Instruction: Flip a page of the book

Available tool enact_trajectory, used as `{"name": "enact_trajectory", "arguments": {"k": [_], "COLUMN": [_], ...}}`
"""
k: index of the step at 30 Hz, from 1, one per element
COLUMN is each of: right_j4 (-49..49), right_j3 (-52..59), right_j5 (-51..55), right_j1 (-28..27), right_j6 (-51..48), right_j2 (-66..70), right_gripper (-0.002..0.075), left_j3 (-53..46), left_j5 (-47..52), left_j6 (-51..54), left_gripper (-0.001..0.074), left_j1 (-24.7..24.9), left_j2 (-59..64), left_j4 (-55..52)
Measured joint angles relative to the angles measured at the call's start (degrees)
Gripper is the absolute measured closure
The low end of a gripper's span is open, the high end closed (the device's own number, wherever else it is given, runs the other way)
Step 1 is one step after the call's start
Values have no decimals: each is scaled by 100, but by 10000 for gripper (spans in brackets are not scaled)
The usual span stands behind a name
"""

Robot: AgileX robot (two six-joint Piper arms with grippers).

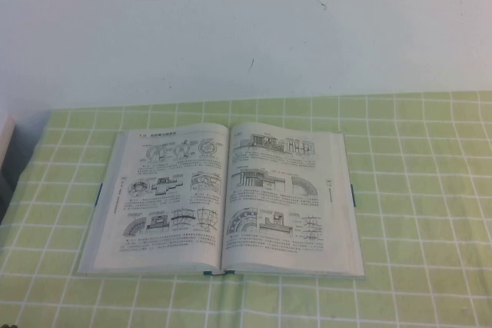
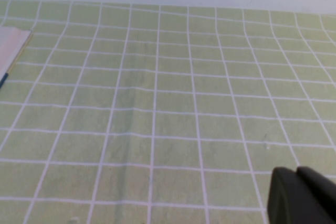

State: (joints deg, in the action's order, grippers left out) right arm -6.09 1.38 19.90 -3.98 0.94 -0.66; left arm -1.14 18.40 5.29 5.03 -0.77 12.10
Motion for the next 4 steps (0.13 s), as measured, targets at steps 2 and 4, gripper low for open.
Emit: {"name": "enact_trajectory", "arguments": {"k": [2, 4], "right_j4": [0, 0], "right_j3": [0, 0], "right_j5": [0, 0], "right_j1": [0, 0], "right_j6": [0, 0], "right_j2": [0, 0], "right_gripper": [728, 728], "left_j3": [0, 0], "left_j5": [0, 0], "left_j6": [0, -10], "left_gripper": [738, 738], "left_j1": [0, 0], "left_j2": [0, 0], "left_j4": [0, 0]}}
